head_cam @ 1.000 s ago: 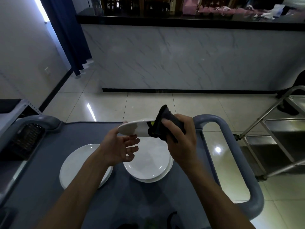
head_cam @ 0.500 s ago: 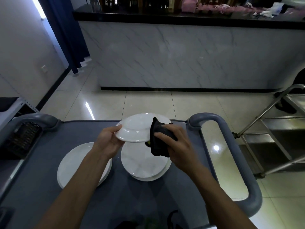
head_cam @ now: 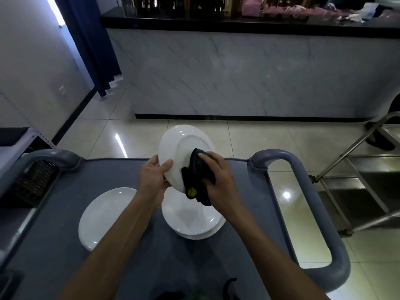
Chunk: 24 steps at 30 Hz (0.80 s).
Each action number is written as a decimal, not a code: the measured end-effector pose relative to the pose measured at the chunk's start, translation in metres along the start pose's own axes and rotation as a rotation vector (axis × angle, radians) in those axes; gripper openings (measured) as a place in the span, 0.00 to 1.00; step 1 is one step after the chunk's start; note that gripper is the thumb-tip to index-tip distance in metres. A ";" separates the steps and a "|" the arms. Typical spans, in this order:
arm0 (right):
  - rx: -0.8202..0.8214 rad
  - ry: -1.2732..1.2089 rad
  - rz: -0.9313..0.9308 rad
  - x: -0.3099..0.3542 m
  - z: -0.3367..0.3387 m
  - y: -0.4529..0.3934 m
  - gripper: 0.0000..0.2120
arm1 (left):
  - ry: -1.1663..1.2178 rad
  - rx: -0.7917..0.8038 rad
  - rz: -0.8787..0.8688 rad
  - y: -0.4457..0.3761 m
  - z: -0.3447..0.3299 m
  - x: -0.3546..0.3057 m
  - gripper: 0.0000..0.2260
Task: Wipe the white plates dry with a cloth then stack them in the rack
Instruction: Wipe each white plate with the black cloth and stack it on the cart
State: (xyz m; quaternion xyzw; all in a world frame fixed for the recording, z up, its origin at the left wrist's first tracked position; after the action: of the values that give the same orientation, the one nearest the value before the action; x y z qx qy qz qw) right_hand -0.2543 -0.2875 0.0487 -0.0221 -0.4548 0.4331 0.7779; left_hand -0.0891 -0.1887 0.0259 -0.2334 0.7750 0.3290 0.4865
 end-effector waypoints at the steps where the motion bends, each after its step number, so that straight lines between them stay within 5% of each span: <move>1: -0.031 -0.017 -0.028 0.001 0.000 -0.004 0.32 | -0.032 0.010 -0.018 0.002 -0.003 0.000 0.08; 11: -0.297 -0.079 -0.198 -0.001 0.015 -0.036 0.23 | -0.169 0.115 -0.071 0.015 -0.024 0.010 0.10; 20: -0.070 0.079 0.003 0.003 0.005 -0.023 0.25 | -0.128 0.131 -0.115 0.013 -0.034 0.009 0.09; 24: -0.093 0.125 0.044 0.004 0.012 -0.022 0.22 | -0.181 0.195 -0.132 0.015 -0.042 0.005 0.11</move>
State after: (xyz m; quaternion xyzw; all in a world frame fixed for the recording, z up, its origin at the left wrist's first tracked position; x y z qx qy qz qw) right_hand -0.2483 -0.3026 0.0682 -0.0951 -0.4245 0.4264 0.7931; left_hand -0.1262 -0.2098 0.0384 -0.2050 0.7390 0.2391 0.5955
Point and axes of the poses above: each hand's wrist, its own y-axis away from the middle knuckle, its own z-axis out of the back of the hand, x = y × z, the point moved 6 cm from there along -y, towards the middle knuckle, and after that the axes turned 2 degrees about z, right-handed, at the moved point
